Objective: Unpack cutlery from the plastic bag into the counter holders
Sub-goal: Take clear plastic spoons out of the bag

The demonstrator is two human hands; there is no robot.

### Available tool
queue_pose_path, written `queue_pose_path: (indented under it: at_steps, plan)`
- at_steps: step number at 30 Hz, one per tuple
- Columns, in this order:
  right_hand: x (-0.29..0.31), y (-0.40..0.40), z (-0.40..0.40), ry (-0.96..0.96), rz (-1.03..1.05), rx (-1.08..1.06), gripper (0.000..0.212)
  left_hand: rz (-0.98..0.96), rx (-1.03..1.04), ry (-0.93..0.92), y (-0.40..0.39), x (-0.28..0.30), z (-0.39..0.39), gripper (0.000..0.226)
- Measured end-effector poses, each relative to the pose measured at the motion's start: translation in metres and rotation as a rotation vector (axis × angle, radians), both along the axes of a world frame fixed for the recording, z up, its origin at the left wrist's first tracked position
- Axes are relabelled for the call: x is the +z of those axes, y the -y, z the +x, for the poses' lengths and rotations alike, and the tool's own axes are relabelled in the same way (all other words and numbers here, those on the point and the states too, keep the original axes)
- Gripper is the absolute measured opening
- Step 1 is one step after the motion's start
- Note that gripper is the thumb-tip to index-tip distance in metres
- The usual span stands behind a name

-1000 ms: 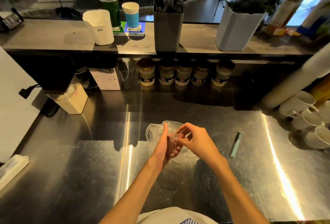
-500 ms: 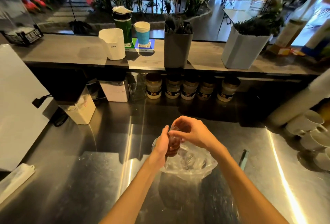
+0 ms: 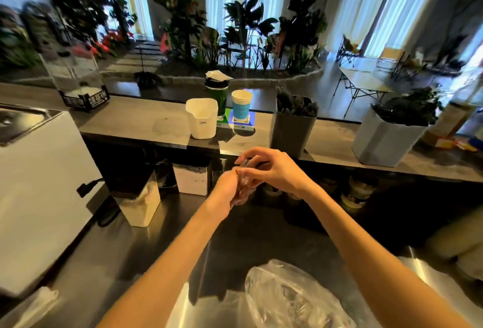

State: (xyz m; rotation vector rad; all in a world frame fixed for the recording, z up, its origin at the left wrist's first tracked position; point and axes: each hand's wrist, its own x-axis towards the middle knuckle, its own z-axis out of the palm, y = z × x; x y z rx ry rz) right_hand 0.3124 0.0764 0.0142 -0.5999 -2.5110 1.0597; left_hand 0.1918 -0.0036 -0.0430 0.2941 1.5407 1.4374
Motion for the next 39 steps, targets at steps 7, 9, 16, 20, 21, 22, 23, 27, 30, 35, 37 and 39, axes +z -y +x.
queue_pose_path:
  at_steps: [7, 9, 16, 20, 21, 22, 23, 27, 30, 35, 37, 39]
  plan:
    - [0.048, -0.044, -0.088, -0.17, 0.072, -0.075, 0.021, 0.253, -0.029, -0.219, -0.037, 0.062, -0.09, 0.022]
    - [0.06, -0.058, -0.112, -0.22, 0.097, -0.086, 0.02, 0.286, -0.038, -0.354, -0.047, 0.077, -0.115, 0.025]
    - [0.075, -0.101, -0.189, -0.315, 0.094, -0.157, 0.019, 0.131, 0.285, -0.91, -0.086, 0.086, -0.204, 0.015]
    - [0.05, -0.123, -0.219, -0.189, 0.198, -0.207, 0.018, -0.084, 0.16, -0.912, -0.103, 0.06, -0.245, 0.039]
    - [0.045, -0.125, -0.224, -0.149, 0.21, -0.195, 0.019, -0.13, 0.083, -0.899, -0.105, 0.055, -0.248, 0.044]
    - [0.04, -0.126, -0.227, -0.106, 0.236, -0.173, 0.019, -0.137, 0.041, -0.891, -0.107, 0.05, -0.252, 0.044]
    - [0.038, -0.125, -0.23, -0.062, 0.272, -0.146, 0.018, -0.119, 0.029, -0.885, -0.108, 0.047, -0.253, 0.041]
    - [0.036, -0.122, -0.233, 0.149, 0.391, -0.014, 0.02, -0.014, 0.025, -0.869, -0.107, 0.04, -0.248, 0.03]
    - [0.04, -0.117, -0.228, 0.315, 0.476, 0.09, 0.025, 0.007, 0.008, -0.847, -0.104, 0.038, -0.24, 0.029]
    - [0.051, -0.106, -0.217, 0.416, 0.471, 0.181, 0.033, -0.015, -0.012, -0.864, -0.095, 0.043, -0.234, 0.03]
    - [0.058, -0.103, -0.21, 0.416, 0.483, 0.191, 0.033, -0.032, -0.014, -0.917, -0.089, 0.05, -0.232, 0.029]
    - [0.063, -0.1, -0.201, 0.381, 0.493, 0.174, 0.031, -0.054, -0.011, -0.974, -0.081, 0.057, -0.229, 0.029]
